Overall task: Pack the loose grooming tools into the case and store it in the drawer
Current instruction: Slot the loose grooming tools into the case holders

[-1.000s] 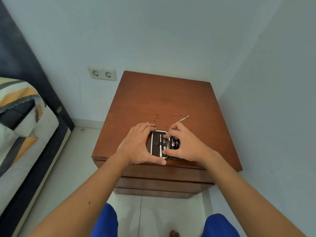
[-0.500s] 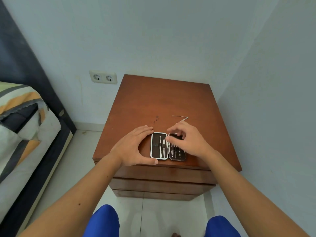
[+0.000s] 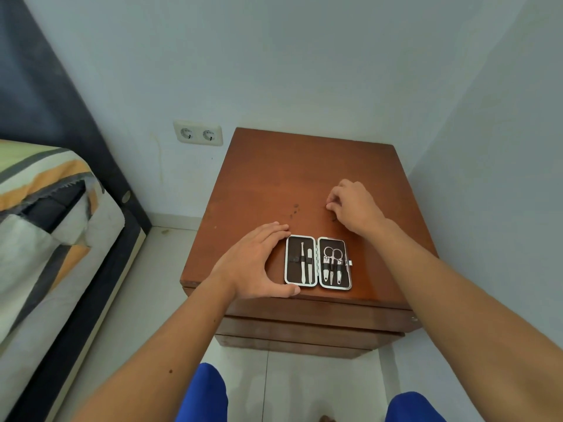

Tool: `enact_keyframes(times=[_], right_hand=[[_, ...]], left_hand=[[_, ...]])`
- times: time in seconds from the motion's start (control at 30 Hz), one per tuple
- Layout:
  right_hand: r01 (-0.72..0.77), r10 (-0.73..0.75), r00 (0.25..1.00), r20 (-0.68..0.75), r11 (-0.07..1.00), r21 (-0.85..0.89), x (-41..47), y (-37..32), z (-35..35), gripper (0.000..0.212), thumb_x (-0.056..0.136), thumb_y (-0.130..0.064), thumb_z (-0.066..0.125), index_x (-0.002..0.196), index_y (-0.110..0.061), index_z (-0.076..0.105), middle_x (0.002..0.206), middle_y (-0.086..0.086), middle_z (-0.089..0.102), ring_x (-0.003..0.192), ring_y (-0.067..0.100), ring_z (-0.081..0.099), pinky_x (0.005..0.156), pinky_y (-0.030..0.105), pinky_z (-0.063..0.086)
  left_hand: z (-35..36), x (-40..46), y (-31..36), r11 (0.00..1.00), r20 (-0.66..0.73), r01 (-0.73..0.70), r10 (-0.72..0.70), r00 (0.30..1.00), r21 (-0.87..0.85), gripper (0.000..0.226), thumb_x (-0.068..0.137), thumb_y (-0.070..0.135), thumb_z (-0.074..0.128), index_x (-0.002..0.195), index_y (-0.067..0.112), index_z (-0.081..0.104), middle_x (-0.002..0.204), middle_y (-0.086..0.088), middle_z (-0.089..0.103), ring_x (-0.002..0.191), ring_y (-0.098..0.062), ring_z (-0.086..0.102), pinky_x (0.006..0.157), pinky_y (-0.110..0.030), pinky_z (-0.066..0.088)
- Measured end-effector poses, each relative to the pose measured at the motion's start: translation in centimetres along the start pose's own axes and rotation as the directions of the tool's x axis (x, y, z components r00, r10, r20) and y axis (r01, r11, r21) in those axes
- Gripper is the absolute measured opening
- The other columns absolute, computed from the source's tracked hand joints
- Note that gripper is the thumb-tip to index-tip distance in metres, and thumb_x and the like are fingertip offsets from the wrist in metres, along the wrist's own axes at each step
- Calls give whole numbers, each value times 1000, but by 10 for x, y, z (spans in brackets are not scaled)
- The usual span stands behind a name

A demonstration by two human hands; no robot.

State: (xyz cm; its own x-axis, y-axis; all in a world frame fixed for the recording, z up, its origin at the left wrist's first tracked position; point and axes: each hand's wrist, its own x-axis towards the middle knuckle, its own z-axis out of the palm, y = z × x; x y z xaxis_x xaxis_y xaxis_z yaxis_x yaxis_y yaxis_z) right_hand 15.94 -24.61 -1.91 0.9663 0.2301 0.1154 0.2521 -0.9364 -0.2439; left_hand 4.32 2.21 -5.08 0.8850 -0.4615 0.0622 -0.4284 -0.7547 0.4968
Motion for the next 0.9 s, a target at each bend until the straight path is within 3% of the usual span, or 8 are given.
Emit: enact_keyframes(times=[0.17,0.33,0.43,0.53,0.67,0.83,0.9], right_hand=[[185,-165,979,117,963,-194,8,5,2,8,102,-13,61,107,-14,67,112,5,57,109,26,53,92,43,52],[244,-205,963,178,941,-235,6,6,2,14,98,-2,56,106,-14,56,112,9,53,107,29,53,89,40,48],[72,-70,997,-34,996,60,-1,-1,-7,16,101,-3,51,99,-19,53,101,-1,57,91,23,58,79,33,48],[-38,140,973,-185,883,468,-19,-22,-19,9,104,-13,57,107,-19,64,91,-6,68,80,7,63,70,12,48],[-87,130,992,-1,673,735,-41,-40,-12,29,100,-6,67,127,-17,70,90,1,76,75,12,70,71,22,59],[-146,159,984,86,419,896,-55,-50,3,20,93,-2,75,113,-5,74,89,14,78,69,19,71,70,28,61],[-170,156,981,119,370,913,-58,-53,7,19,91,-3,77,110,-3,73,89,17,79,71,19,73,69,26,62]], left_hand=[[1,0,0,1000,-5,-10,10,1000,16,123,65,90,70,163,26,31,171,15,25,158,-2,12,128,-25,10],[2,0,-1,999,-13,-16,17,1000,28,122,67,89,71,163,25,31,172,14,25,159,-2,12,127,-23,7],[0,0,-1,1000,1,-13,13,1000,28,122,67,91,69,163,25,31,172,14,24,159,-3,12,129,-28,10],[0,1,-1,1000,12,-9,9,1000,26,123,67,92,67,163,26,30,172,14,24,159,-4,13,131,-34,15],[2,2,-2,1000,6,-5,5,1000,26,123,66,93,67,163,26,31,171,13,25,159,-4,13,130,-31,13],[3,2,-3,1000,-6,-12,12,1000,26,124,66,92,68,162,24,32,171,11,27,159,-5,15,130,-31,13],[3,2,-2,999,-5,-12,12,1000,30,124,65,92,68,162,23,33,171,11,27,159,-6,15,131,-34,15]])
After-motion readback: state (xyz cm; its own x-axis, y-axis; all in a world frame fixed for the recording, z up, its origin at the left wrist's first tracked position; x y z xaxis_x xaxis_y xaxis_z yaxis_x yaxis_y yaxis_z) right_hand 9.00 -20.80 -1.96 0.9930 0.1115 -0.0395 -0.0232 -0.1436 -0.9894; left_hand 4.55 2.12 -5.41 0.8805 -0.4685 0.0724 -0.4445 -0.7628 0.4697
